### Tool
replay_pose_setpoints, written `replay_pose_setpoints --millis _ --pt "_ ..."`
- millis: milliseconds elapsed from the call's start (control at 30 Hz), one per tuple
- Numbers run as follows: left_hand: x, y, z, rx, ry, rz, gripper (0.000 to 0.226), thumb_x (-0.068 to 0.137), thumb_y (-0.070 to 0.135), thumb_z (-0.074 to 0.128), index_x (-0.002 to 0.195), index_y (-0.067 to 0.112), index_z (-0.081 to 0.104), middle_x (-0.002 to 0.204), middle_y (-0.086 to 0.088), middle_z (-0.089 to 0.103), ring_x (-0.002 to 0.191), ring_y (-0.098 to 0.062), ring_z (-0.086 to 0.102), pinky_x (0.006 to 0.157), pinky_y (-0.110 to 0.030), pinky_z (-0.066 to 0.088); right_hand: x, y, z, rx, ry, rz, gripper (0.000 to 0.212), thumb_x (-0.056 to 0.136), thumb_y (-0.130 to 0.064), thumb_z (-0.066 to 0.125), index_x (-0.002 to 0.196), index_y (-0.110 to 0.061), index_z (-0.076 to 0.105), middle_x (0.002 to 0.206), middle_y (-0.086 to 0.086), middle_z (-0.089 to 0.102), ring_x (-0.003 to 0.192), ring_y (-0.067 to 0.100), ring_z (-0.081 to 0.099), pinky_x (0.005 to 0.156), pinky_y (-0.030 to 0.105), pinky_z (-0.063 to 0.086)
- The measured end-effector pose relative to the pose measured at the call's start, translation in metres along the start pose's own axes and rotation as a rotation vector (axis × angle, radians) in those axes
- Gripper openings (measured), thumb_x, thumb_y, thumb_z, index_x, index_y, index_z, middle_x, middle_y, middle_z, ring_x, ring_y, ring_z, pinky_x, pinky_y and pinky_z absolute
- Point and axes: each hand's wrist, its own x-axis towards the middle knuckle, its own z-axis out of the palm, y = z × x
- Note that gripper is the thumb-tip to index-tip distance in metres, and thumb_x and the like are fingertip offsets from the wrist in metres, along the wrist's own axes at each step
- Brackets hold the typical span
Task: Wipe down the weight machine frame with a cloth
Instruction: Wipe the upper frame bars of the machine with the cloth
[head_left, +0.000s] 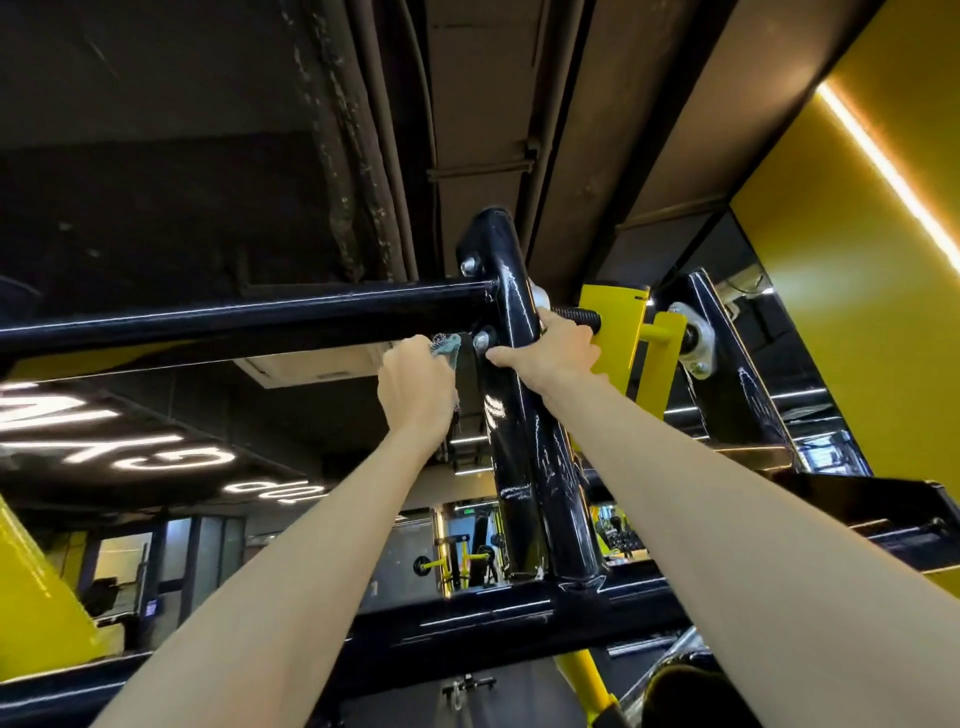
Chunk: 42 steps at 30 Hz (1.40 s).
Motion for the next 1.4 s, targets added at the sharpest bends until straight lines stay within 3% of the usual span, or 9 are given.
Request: replay_pose_setpoints --millis 200,467,567,700,867,967,1100,1267,1400 --pt "0.026 0.055 -0.007 -0.082 0.196 0.292 0.012 0.094 0.012 0.054 0.102 0.007 0.062 0.099 -0.006 0.059 0.083 -0.017 0.058 0.067 -0.027 0.044 -0.002 -0.002 -0.001 -0.049 0.01 0.007 0.076 0.074 -0.045 0.079 0.14 -0.03 0.044 0.144 0.01 0.038 0.138 0.032 0.027 0.115 0.059 0.013" --pt "0.016 0.053 0.007 0.007 0.041 0.253 0.02 0.092 0.002 0.043 0.074 0.01 0.049 0.09 -0.005 0.047 0.073 -0.019 0.049 0.06 -0.026 0.032 0.0 -0.001 -0.005 -0.121 0.034 -0.045 0.062 0.081 -0.049 0.071 0.136 -0.032 0.048 0.142 0.009 0.039 0.135 0.03 0.029 0.114 0.052 0.017" --pt "0.021 0.044 -0.005 0.048 0.025 0.276 0.019 0.094 0.005 0.045 0.083 0.006 0.061 0.085 -0.003 0.047 0.075 -0.019 0.053 0.059 -0.025 0.033 -0.001 0.0 -0.001 -0.115 0.028 -0.034 0.069 0.077 -0.049 0.075 0.137 -0.03 0.046 0.142 0.009 0.04 0.136 0.031 0.029 0.113 0.053 0.015" --pt "0.034 0.063 -0.007 -0.025 0.178 0.333 0.018 0.097 0.007 0.048 0.089 -0.001 0.062 0.091 -0.01 0.052 0.076 -0.021 0.056 0.063 -0.028 0.042 0.004 0.001 0.001 -0.131 0.027 -0.04 0.067 0.073 -0.055 0.075 0.131 -0.032 0.051 0.139 0.008 0.044 0.135 0.031 0.031 0.113 0.053 0.016" --pt "0.02 0.042 0.015 -0.101 0.081 0.338 0.019 0.09 -0.003 0.046 0.087 -0.002 0.064 0.092 -0.013 0.055 0.075 -0.021 0.053 0.064 -0.029 0.041 0.007 0.002 -0.001 -0.158 0.055 -0.075 0.063 0.076 -0.055 0.071 0.131 -0.033 0.05 0.138 0.008 0.042 0.133 0.03 0.032 0.112 0.051 0.016" --pt "0.024 0.03 0.004 -0.054 -0.004 0.36 0.02 0.092 0.002 0.046 0.088 -0.003 0.065 0.089 -0.015 0.057 0.079 -0.027 0.057 0.069 -0.04 0.05 0.004 0.004 -0.001 -0.158 0.025 -0.057 0.07 0.075 -0.054 0.073 0.137 -0.033 0.046 0.141 0.009 0.04 0.135 0.031 0.03 0.111 0.051 0.015" --pt "0.036 0.055 -0.003 -0.087 0.156 0.382 0.023 0.095 0.007 0.046 0.09 -0.002 0.066 0.088 -0.01 0.052 0.074 -0.019 0.049 0.062 -0.03 0.039 0.003 0.005 0.002 -0.149 0.035 -0.057 0.068 0.074 -0.054 0.074 0.134 -0.033 0.049 0.139 0.009 0.043 0.134 0.031 0.031 0.111 0.052 0.016" --pt "0.023 0.049 0.018 -0.191 0.081 0.372 0.021 0.094 0.003 0.043 0.075 0.004 0.054 0.084 -0.004 0.043 0.068 -0.016 0.045 0.06 -0.03 0.036 0.005 0.003 0.0 -0.183 0.059 -0.074 0.062 0.077 -0.053 0.072 0.132 -0.033 0.051 0.138 0.009 0.042 0.133 0.031 0.032 0.112 0.051 0.016" --pt "0.018 0.008 0.01 0.029 -0.155 0.249 0.016 0.092 0.003 0.049 0.093 0.003 0.065 0.095 -0.014 0.059 0.086 -0.029 0.059 0.074 -0.041 0.051 0.002 0.004 -0.002 -0.166 0.022 -0.049 0.07 0.076 -0.056 0.072 0.137 -0.033 0.046 0.142 0.01 0.04 0.135 0.031 0.03 0.112 0.051 0.015"
